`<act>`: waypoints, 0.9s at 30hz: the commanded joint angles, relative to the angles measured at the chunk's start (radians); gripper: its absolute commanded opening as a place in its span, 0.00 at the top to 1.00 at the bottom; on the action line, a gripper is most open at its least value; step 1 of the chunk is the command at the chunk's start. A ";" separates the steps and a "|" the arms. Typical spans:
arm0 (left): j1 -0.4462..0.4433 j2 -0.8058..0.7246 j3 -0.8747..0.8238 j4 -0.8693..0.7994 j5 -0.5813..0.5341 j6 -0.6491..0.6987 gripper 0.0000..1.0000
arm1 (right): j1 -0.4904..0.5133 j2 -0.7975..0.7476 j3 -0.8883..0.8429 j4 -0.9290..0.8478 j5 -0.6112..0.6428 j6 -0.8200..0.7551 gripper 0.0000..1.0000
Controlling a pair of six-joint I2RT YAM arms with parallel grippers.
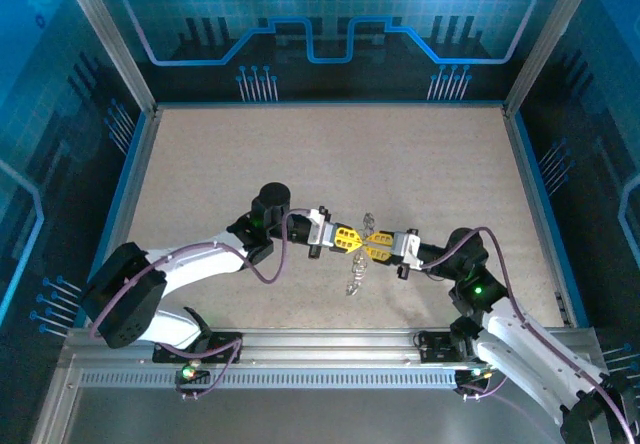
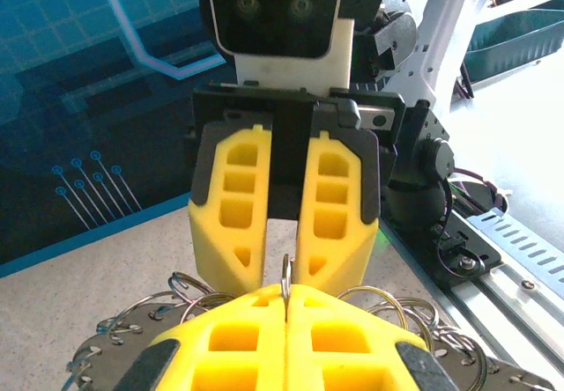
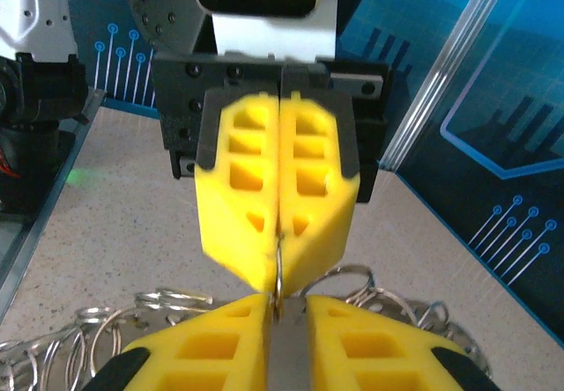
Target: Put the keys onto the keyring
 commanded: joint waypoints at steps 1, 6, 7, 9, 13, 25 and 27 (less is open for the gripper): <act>0.006 0.011 -0.001 0.045 0.046 -0.009 1.00 | -0.009 -0.007 -0.017 0.034 -0.026 0.015 0.82; 0.005 0.021 0.006 0.063 0.056 -0.022 1.00 | -0.009 0.014 -0.014 0.042 -0.033 0.015 0.84; 0.004 0.019 0.006 0.066 0.057 -0.022 1.00 | -0.009 0.017 -0.014 0.044 -0.033 0.014 0.84; 0.005 0.021 0.007 0.069 0.058 -0.026 1.00 | -0.009 0.027 -0.014 0.051 -0.033 0.015 0.84; 0.001 0.031 0.006 0.104 0.064 -0.049 1.00 | -0.009 0.039 -0.012 0.059 -0.033 0.017 0.85; 0.035 -0.023 -0.084 0.162 -0.029 -0.106 0.52 | 0.012 -0.018 -0.038 0.036 0.088 -0.031 1.00; 0.070 -0.099 -0.099 0.068 -0.043 -0.122 0.34 | 0.034 -0.024 -0.039 0.017 0.119 -0.062 1.00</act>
